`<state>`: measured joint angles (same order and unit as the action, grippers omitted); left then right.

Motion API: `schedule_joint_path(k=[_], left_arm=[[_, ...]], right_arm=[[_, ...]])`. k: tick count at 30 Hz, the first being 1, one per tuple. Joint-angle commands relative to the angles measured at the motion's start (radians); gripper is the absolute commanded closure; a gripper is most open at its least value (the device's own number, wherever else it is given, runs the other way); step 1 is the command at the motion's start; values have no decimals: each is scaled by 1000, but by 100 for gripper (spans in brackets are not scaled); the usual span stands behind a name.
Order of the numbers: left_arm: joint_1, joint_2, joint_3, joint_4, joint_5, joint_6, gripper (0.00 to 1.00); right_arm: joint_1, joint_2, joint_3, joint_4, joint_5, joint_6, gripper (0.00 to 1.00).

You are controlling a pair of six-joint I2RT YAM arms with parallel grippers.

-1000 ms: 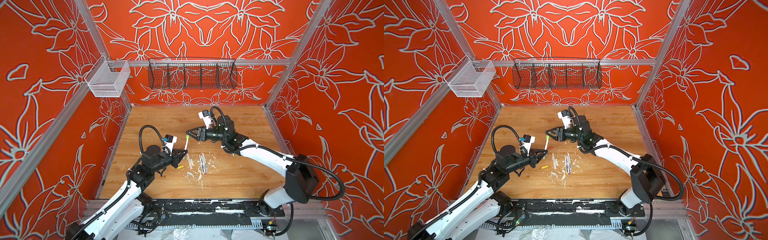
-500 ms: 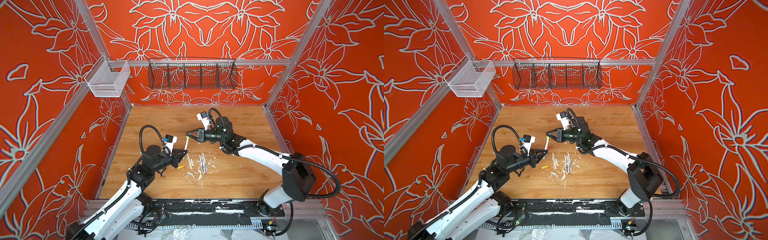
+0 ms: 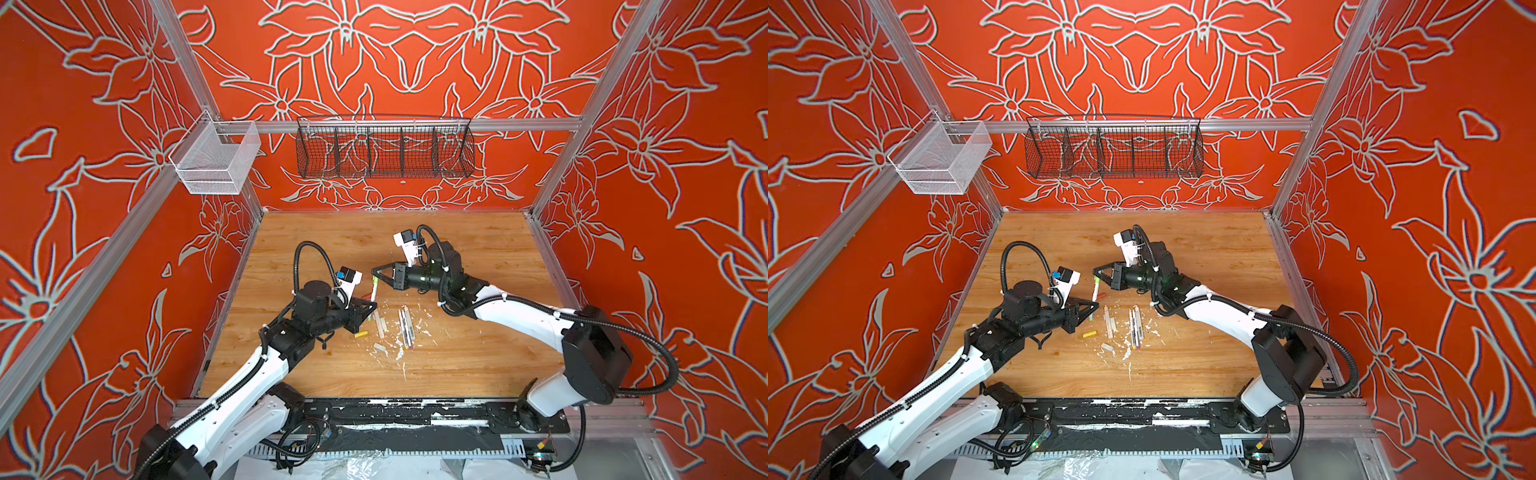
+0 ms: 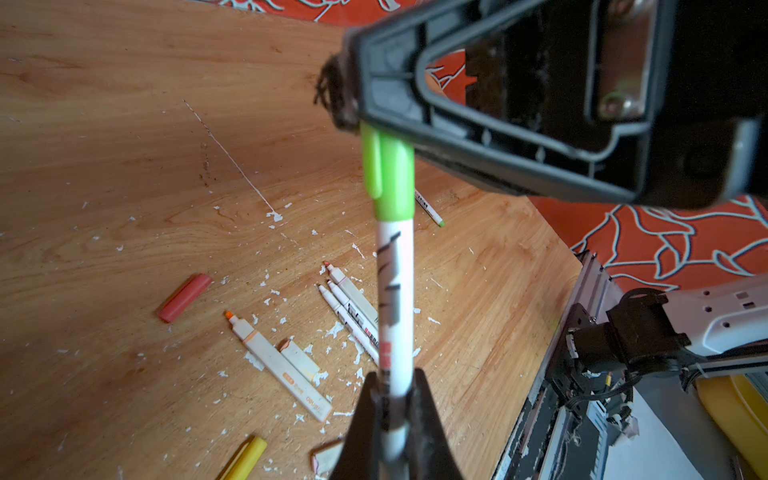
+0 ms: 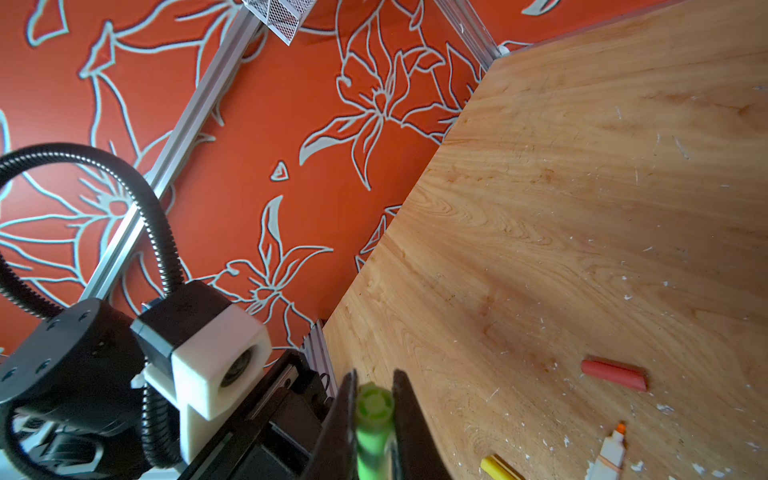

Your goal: Insert the pens into the pen caps

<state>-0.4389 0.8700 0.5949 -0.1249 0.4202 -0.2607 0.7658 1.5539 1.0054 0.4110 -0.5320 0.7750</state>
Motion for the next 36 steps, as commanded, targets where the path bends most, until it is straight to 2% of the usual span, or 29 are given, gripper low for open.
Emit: schedule_joint_path(k=[1,3,5,9,16,18,22,23,25,28,30,32,36], left_arm=[[20,8,122,303,-22,34,100],[20,18,134,309,-12,30,100],[21,16,128,310,-9,23,100],[21,-14,88,309,-8,0,100],[20,-74,1,292,-6,-74,98],[20,-93,-16,260,-15,-87,84],[20,-157,-42,154,-45,-107,50],[20,-181,-51,125,-57,-114,38],[20,-229,-63,64,-84,-125,21],[20,-301,-73,-41,-152,-156,1],[20,-337,-71,-102,-187,-179,3],[21,-353,-62,-144,-199,-199,3],[20,-358,-41,-215,-195,-221,3]], right_arm=[[108,49,-130,-111,-123,65,100],[109,36,-164,-72,-107,88,100],[108,14,-159,-108,-78,64,100],[82,-15,-89,-200,-39,3,100],[-14,-8,34,-244,-27,-33,100],[-59,-14,56,-261,-28,-47,100],[-167,-32,83,-339,-53,-109,100],[-193,-34,89,-375,-61,-131,100],[-248,-27,109,-467,-73,-184,100],[-320,37,184,-683,-69,-305,100],[-356,136,290,-883,-40,-412,100],[-371,216,369,-1010,48,-490,100],[-393,338,485,-1145,261,-569,100]])
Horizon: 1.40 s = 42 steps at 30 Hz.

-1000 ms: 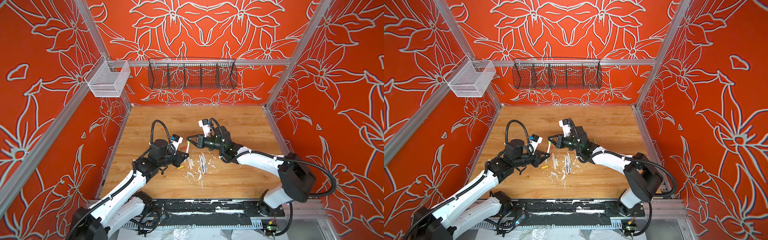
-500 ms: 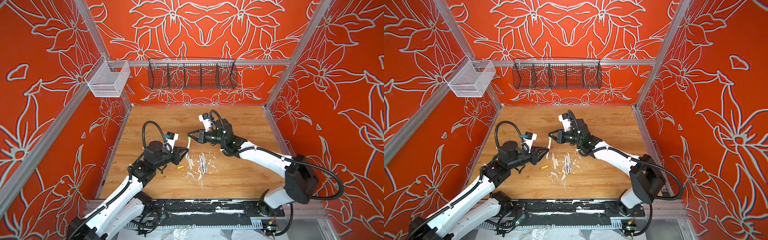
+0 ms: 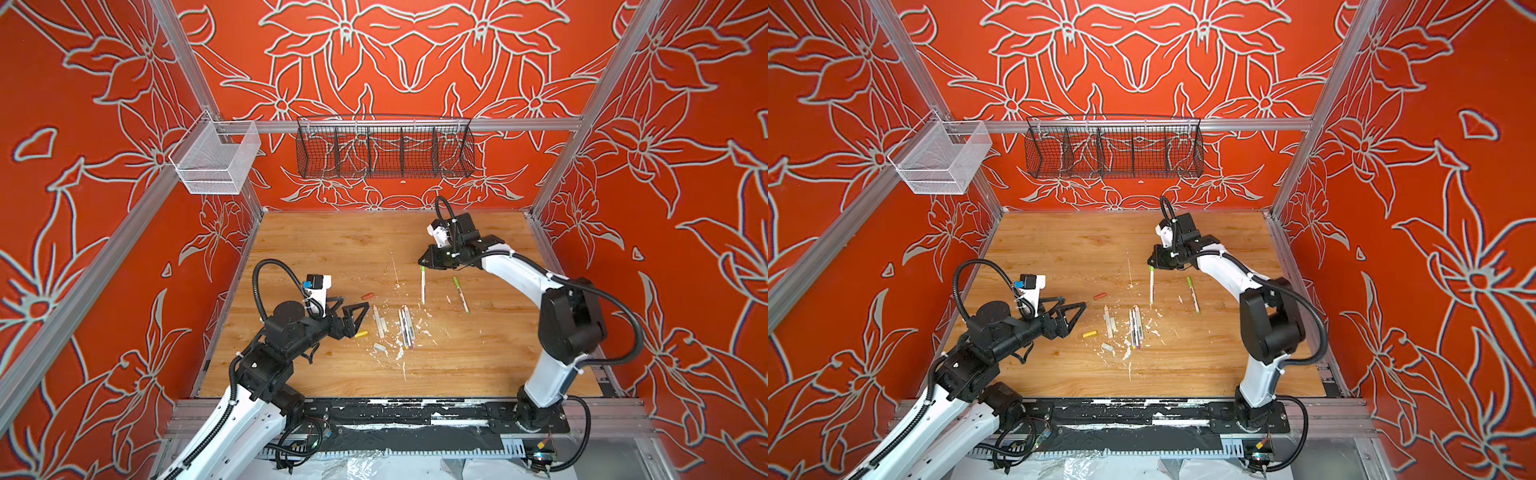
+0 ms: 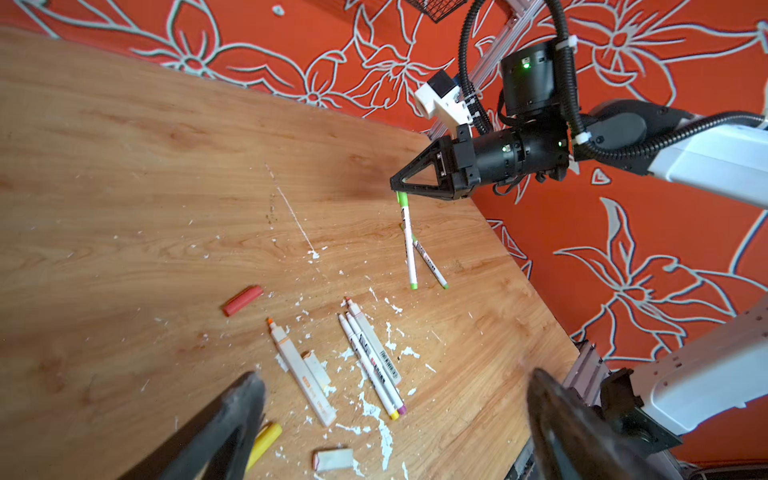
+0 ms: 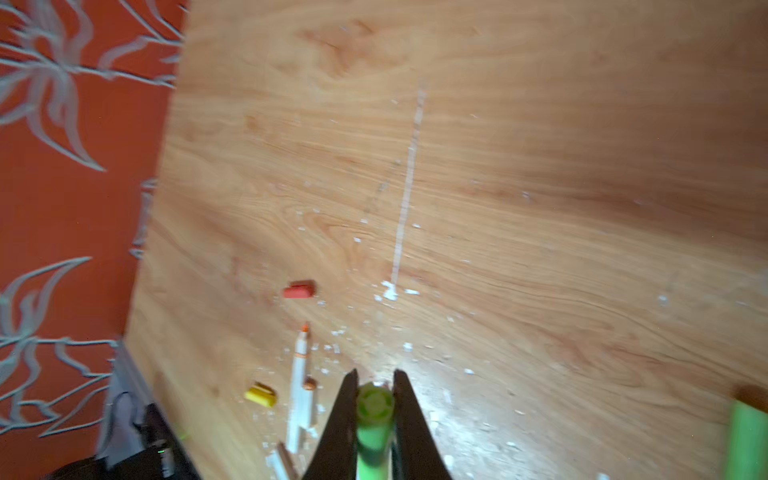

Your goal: Insert the pens into the pen caps

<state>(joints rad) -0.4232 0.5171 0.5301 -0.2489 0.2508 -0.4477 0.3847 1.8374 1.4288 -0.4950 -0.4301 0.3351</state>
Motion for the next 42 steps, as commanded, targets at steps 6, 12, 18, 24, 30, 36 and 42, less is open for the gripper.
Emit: schedule_joint_path(k=[6,12,18,24,30,36,42], left_arm=[[5,-19,19,-110,-34,-45,3],[4,14,22,-99,-35,-43,3],[4,58,16,-75,-33,-55,3],[4,88,8,-80,-50,-71,3],[5,90,-17,-87,-102,-105,3],[6,104,-33,-150,-220,-159,3],[6,99,-48,-166,-270,-192,3]], right_arm=[[-45,194,223,-416,328,-191,100],[-66,260,251,-477,479,-218,98],[-73,255,225,-447,482,-217,80],[-70,194,192,-409,491,-219,56],[-9,63,90,-342,413,-267,40],[142,-53,-45,-247,217,-273,27],[304,-49,-95,-185,126,-167,33]])
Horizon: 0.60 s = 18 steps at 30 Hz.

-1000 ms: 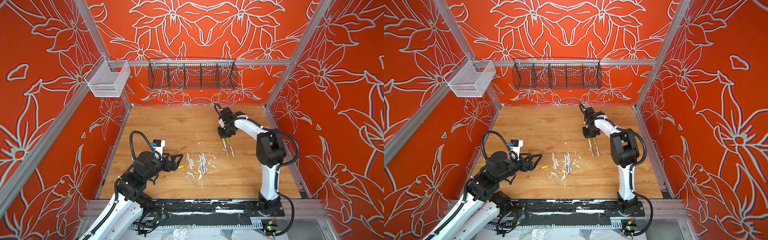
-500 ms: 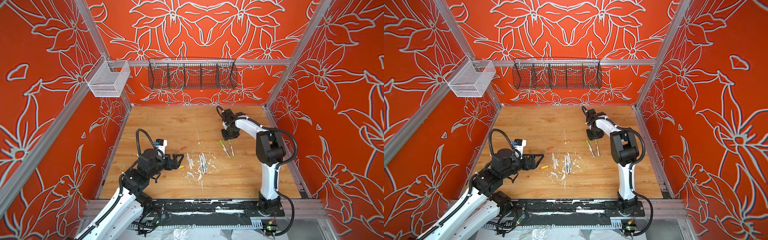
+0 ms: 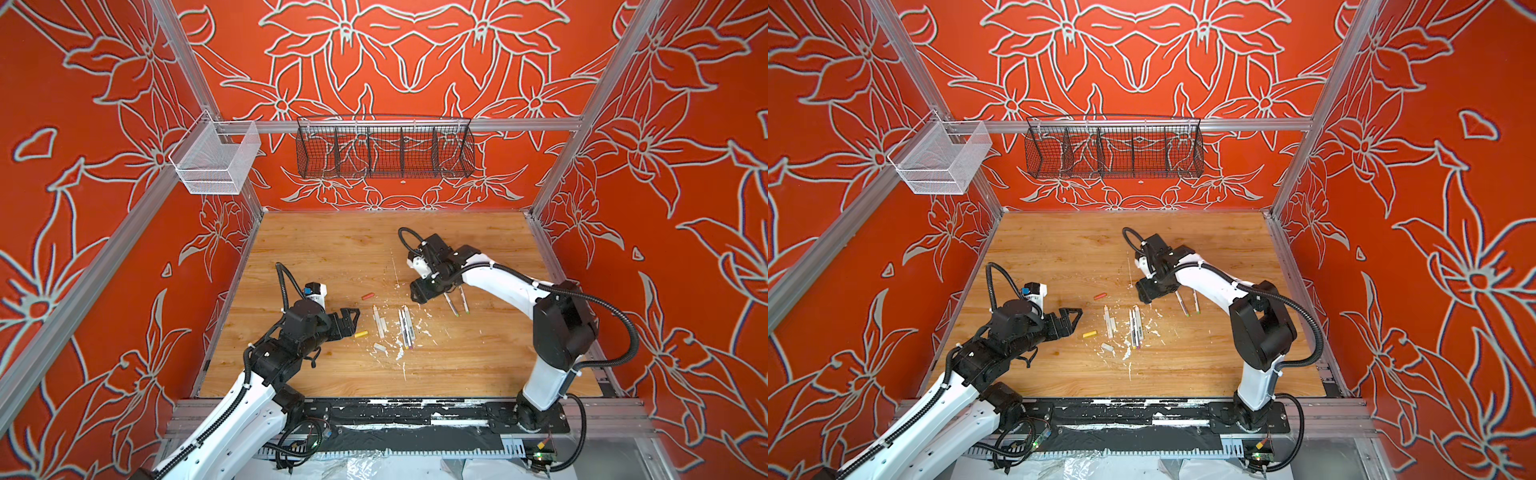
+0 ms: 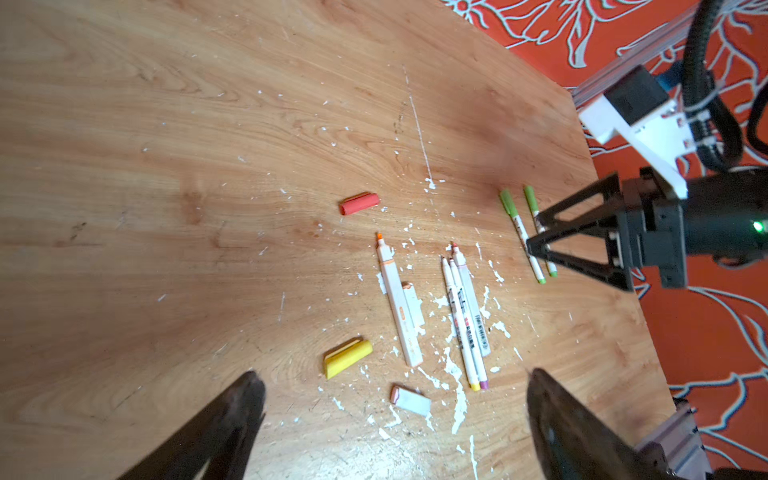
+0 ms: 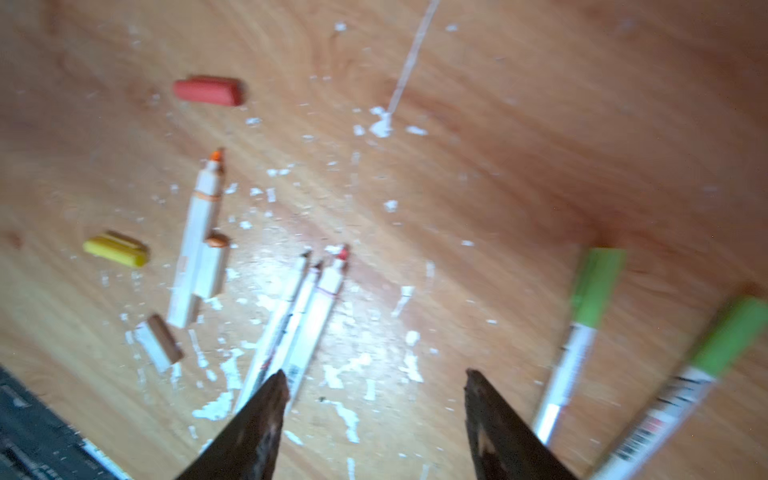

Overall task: Insert the pens into the pen caps
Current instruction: 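Move the right gripper over the yellow cap near the marker pile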

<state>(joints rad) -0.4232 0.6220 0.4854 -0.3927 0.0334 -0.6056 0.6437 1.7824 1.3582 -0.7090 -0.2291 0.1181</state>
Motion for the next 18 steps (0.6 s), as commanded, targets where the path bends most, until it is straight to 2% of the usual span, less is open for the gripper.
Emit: schedule_joint_path(k=[1,8,18], left_arm=[[7,-8,-5,-21,-56,-37,3],[9,-16,-6,-26,-77,-34,3],[13,-32,-7,-36,-77,-34,3]], right_arm=[[71,14,-27,35,-73,66,35],[175,78,-43,75,-82,156,45],[194,150,-18,41,-35,175,54]])
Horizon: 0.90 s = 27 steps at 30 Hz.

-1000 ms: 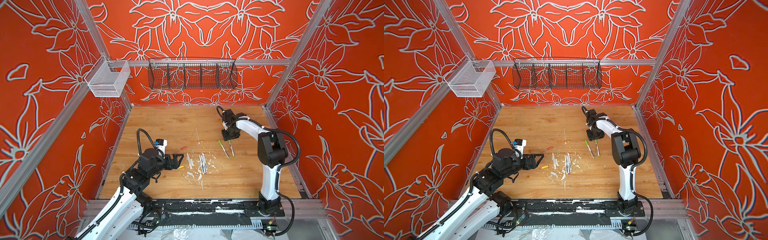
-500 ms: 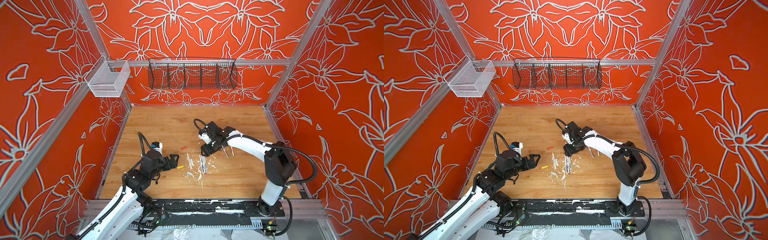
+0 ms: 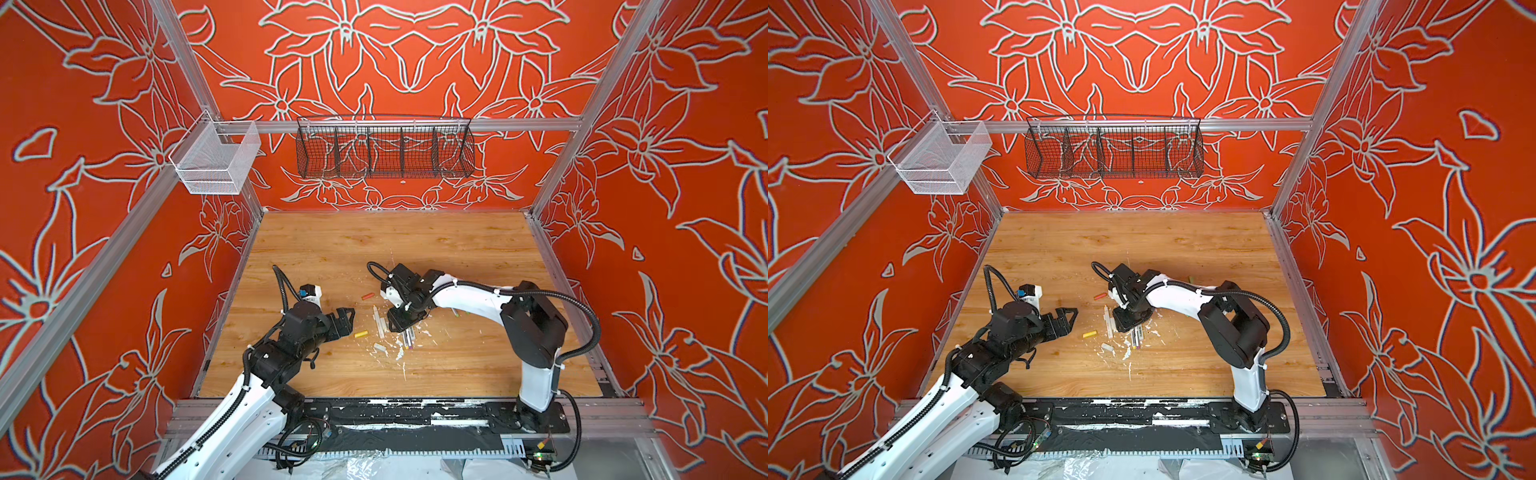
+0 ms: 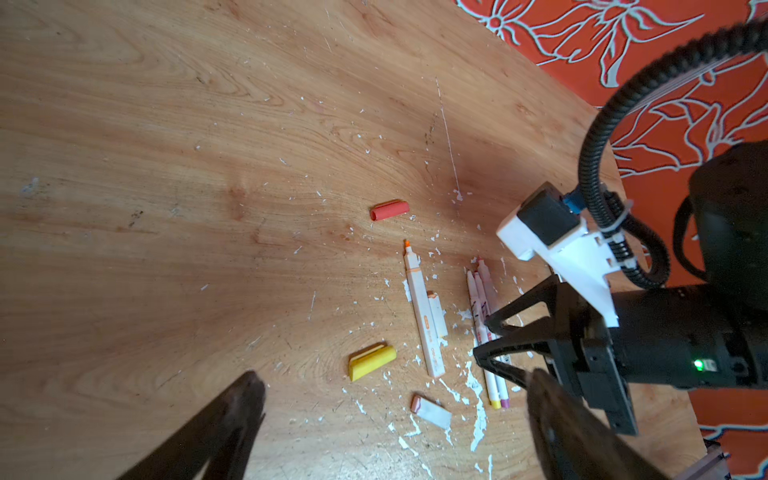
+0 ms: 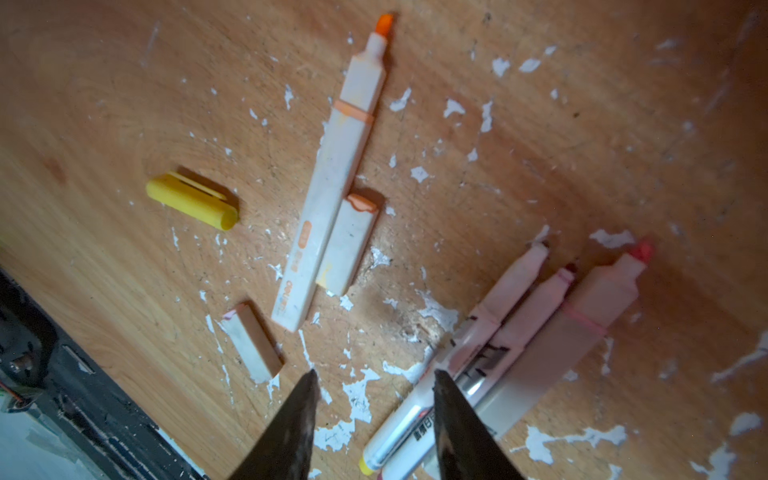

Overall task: Insert the pens into the pen caps
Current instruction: 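Move the right gripper over the yellow cap near the marker pile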

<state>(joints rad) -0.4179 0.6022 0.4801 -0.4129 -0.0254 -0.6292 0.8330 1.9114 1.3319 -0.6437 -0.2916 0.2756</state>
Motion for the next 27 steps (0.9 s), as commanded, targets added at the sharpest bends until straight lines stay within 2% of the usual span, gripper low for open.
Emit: schedule_joint_path(k=[1,9,14,19,27], left_arm=[[8,-15,-1,-17,-19,-10,3],[11,-3,0,-23,-15,-12,3],[15,15,8,-43,-22,-24,3],[25,-15,40,-183,-166,-102,3],[46,-189,61,-359,-312,-171,3]], right_arm=[[5,26,12,-32,39,17,55],[4,25,11,-35,47,17,55],[37,-1,17,29,-41,-60,53],[77,22,60,77,-134,-139,46],[128,134,217,17,-133,-282,41]])
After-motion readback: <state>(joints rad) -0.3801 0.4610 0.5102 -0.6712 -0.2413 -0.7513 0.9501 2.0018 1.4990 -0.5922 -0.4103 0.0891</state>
